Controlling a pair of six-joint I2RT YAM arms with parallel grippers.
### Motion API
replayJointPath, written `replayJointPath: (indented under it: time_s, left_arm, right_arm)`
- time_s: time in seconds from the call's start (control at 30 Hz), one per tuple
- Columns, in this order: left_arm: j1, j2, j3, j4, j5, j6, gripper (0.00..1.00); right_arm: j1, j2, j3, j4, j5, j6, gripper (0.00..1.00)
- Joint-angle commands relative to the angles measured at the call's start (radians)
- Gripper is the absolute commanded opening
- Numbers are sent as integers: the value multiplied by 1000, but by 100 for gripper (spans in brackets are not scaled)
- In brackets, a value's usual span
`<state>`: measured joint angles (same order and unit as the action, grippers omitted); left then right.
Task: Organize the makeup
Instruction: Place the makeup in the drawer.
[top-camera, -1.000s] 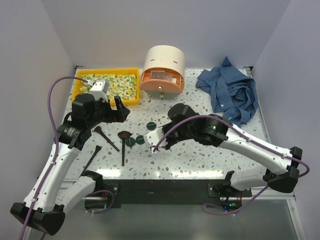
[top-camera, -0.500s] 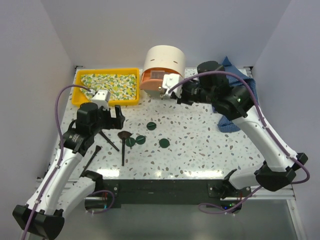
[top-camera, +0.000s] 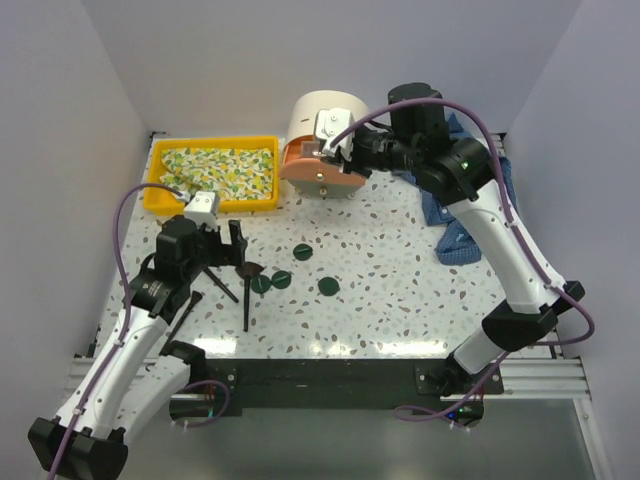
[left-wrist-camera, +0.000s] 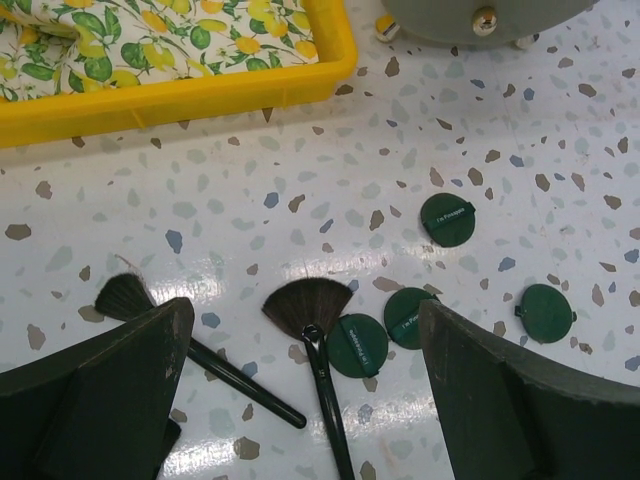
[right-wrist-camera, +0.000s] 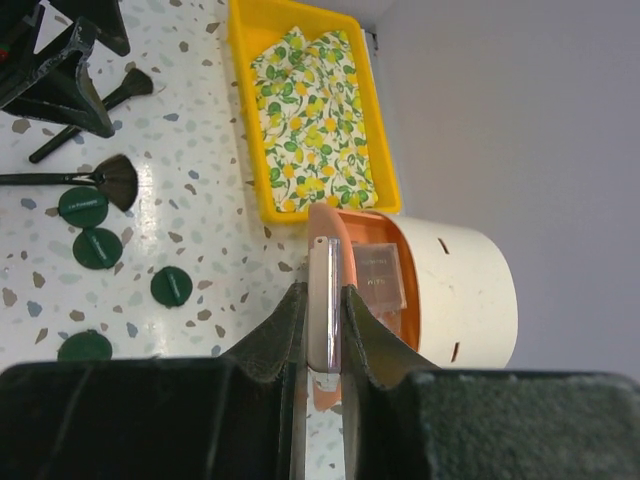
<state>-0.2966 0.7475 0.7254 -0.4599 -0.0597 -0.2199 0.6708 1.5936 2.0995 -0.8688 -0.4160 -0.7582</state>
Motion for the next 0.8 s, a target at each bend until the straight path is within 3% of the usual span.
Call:
replayJointPath:
  time_s: [0.0,0.5,0.77]
  left_arm:
    - [4,-8,-3,69,-14,17,100]
    - [4,-40,-12,73,-31,14,100]
    - [2,-42,-14,72,-37,14,100]
  right_arm:
    - [-14,15,63,24,-86,-55,0]
    - [-103,146,116,177,-247,-75,0]
    - [-115,189,65,212,-173,-142,0]
